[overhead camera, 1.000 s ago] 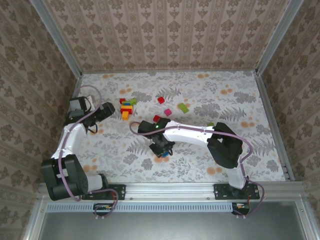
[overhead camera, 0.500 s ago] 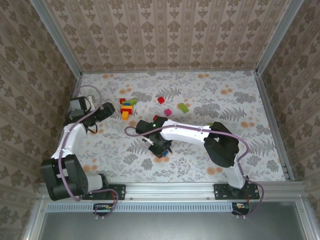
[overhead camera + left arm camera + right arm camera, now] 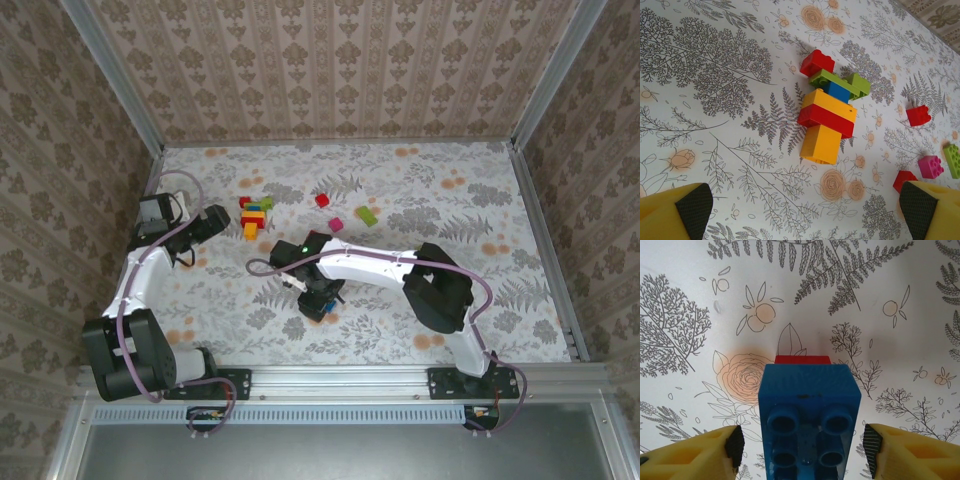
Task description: Assemble a carrot with lego
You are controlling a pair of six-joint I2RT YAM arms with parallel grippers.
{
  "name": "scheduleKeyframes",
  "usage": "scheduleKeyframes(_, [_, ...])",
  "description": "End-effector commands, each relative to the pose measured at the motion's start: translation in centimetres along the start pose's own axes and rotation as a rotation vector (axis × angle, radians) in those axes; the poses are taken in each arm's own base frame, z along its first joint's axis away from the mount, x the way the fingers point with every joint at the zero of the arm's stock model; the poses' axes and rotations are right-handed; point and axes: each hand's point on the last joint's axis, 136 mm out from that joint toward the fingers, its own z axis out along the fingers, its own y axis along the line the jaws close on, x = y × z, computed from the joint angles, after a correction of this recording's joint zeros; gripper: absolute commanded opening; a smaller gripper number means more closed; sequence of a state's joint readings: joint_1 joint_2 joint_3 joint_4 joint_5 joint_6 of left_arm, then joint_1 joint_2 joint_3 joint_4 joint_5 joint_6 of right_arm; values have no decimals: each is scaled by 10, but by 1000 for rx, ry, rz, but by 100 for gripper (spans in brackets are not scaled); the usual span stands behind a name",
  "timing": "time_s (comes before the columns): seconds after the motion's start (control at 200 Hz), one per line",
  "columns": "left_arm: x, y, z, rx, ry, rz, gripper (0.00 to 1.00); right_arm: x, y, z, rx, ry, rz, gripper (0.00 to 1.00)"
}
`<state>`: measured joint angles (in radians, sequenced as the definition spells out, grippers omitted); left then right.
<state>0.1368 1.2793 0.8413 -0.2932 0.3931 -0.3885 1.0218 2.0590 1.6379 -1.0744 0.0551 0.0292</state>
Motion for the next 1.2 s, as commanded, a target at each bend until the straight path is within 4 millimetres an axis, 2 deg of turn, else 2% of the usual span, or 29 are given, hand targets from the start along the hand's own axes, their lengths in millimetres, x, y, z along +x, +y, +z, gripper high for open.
scheduleKeyframes(0.0, [-7,-6,-1,8,-1,29,100,-6,-7,-45,3,-95,-10,72])
scheduleKeyframes(0.085, [-7,-6,-1,11,-1,28,100,-8,-18,-68,19,-152,2,75])
scheduleKeyframes(0.195, [-6,-6,-1,11,-2,28,100,-14,-43,-93,41,-219,46,77])
scheduleKeyframes(0.32, [-5,-6,0,12,1,26,100,-30,-76,-101,59,-252,90,77])
scheduleKeyframes(0.575, [-6,-6,0,11,1,27,100,-75,-141,-57,117,-192,105,76])
scheduleKeyframes(0.74, [-6,-6,0,8,2,27,100,-102,-165,-29,100,-215,101,74])
scheduleKeyframes(0.93, [-6,-6,0,8,1,28,100,-114,-175,-7,68,-247,121,69])
scheduleKeyframes(1.195, [-6,-5,0,5,2,28,100,-119,-166,21,-11,-232,127,62])
